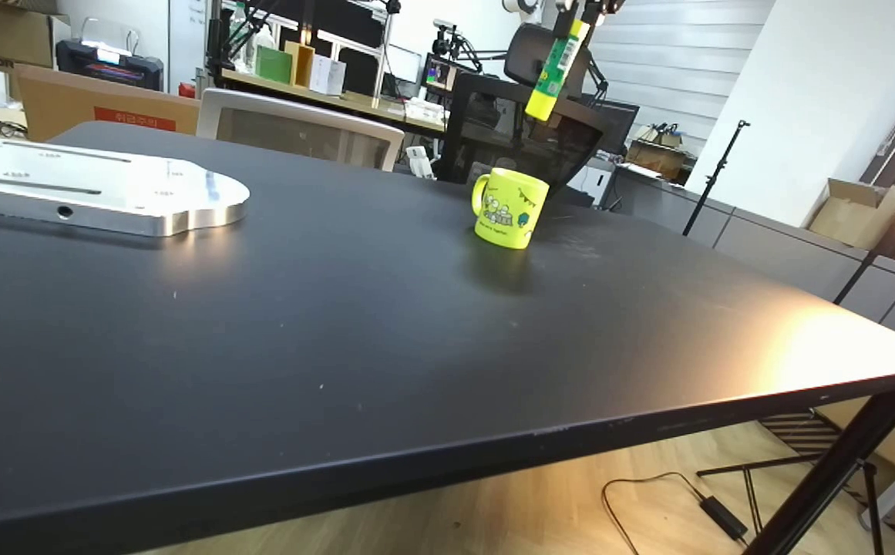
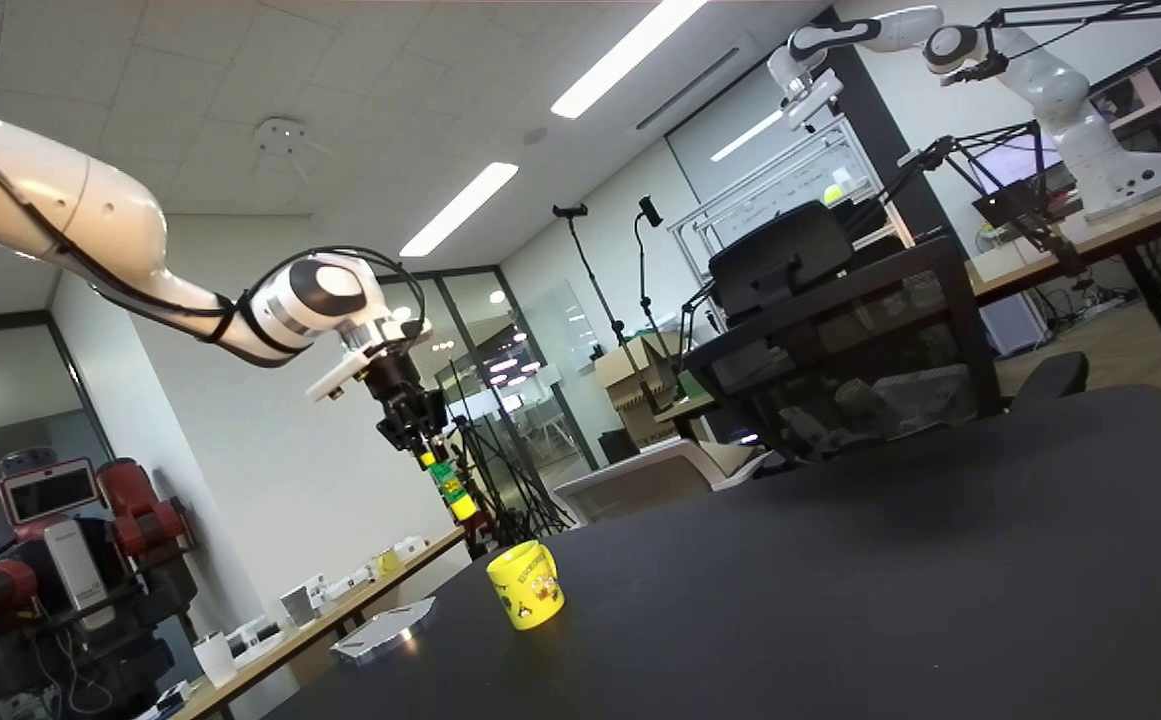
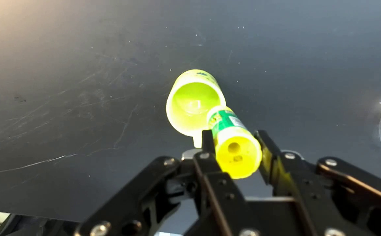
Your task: Put the gluestick on the table
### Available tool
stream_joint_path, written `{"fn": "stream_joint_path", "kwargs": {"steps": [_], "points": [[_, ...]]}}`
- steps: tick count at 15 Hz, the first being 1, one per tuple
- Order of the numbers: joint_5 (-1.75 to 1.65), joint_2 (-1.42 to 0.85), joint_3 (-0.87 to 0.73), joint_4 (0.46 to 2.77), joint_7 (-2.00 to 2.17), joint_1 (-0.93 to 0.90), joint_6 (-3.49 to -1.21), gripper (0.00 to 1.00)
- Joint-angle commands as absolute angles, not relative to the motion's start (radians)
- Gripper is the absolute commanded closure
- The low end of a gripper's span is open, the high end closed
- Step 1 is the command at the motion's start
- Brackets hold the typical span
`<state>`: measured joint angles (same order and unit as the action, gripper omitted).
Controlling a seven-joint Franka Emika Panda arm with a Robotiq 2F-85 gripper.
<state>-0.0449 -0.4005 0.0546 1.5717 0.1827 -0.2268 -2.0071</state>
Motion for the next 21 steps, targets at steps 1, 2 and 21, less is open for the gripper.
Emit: {"fn": "stream_joint_path", "kwargs": {"steps": [1,2,21], "points": [[-0.048,-0.297,0.081,1.694,0.197,-0.224,-1.999,0.91],[-0.044,-0.282,0.089,1.709,0.186,-0.221,-1.975,0.91],[-0.121,-0.68,0.154,1.256,0.063,-0.318,-1.899,0.91]]}}
